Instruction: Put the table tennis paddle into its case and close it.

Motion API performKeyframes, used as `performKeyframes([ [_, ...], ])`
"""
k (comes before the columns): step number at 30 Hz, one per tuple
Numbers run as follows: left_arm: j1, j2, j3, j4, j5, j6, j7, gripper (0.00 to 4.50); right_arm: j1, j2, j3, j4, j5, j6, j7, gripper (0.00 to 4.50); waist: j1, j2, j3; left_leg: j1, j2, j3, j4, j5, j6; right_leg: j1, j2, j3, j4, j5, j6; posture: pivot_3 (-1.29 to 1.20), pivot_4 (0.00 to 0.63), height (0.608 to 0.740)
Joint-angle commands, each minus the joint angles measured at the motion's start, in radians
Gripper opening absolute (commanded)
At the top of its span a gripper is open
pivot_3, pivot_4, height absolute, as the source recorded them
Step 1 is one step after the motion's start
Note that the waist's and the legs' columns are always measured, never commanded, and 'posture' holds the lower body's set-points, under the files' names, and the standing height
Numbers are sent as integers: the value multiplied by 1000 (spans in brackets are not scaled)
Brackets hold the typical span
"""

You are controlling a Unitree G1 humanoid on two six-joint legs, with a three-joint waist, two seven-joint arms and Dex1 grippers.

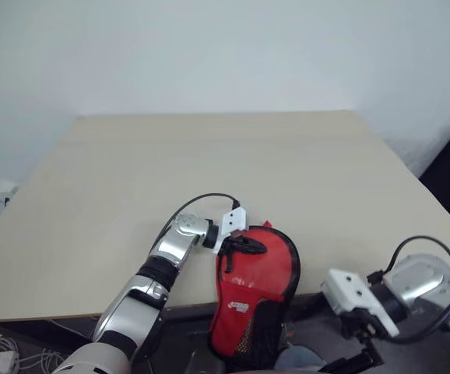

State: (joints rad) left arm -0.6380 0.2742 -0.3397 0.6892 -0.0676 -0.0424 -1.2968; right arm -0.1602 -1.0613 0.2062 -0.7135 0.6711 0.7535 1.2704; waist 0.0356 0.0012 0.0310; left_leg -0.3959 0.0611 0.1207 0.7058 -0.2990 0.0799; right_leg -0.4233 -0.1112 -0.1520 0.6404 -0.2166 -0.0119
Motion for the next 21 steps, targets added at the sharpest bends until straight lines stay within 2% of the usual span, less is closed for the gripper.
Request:
performKeyframes([
  [1, 30, 22, -3, 24, 39, 26, 39, 0, -138, 69, -54, 126, 27, 25, -45, 4475, -4, -1, 0, 0, 0, 0, 0, 0, 0, 0, 0, 0, 0, 0, 0, 0, 0, 706],
  [5, 51, 35, 16, -4, 29, 48, 54, 0, -252, 188, -7, 288, -79, 44, -184, 4475, -12, 0, 0, 1, 2, 1, 0, 0, 0, -1, 0, -1, 1, 0, 0, 0, 0, 706],
  [8, 80, 50, 34, -54, 20, 90, 77, 564, -294, 288, 32, 395, -157, 76, -310, 4500, -18, 0, 0, 0, 2, 2, 0, 0, 0, -2, 1, -1, 2, 1, 0, 0, 0, 706],
  [12, 123, 75, 66, -155, -6, 157, 105, 1930, -303, 408, 51, 491, -220, 106, -436, 4500, -28, 1, 0, -1, 2, 4, -2, 2, 0, -2, 4, 1, 3, 2, 1, 0, 0, 706],
  [19, 216, 129, 146, -414, -88, 241, 158, 4344, -285, 536, 46, 579, -274, 92, -542, 4500, -39, 3, 1, -1, 4, 6, -2, 2, -2, -3, 5, 3, 4, 2, 1, 0, 0, 706],
  [21, 240, 148, 182, -495, -120, 261, 175, 4476, -274, 560, 42, 606, -290, 84, -568, 4500, -39, 3, 2, -1, 5, 6, -2, 1, -3, -4, 6, 3, 4, 2, 1, 0, 0, 706],
])
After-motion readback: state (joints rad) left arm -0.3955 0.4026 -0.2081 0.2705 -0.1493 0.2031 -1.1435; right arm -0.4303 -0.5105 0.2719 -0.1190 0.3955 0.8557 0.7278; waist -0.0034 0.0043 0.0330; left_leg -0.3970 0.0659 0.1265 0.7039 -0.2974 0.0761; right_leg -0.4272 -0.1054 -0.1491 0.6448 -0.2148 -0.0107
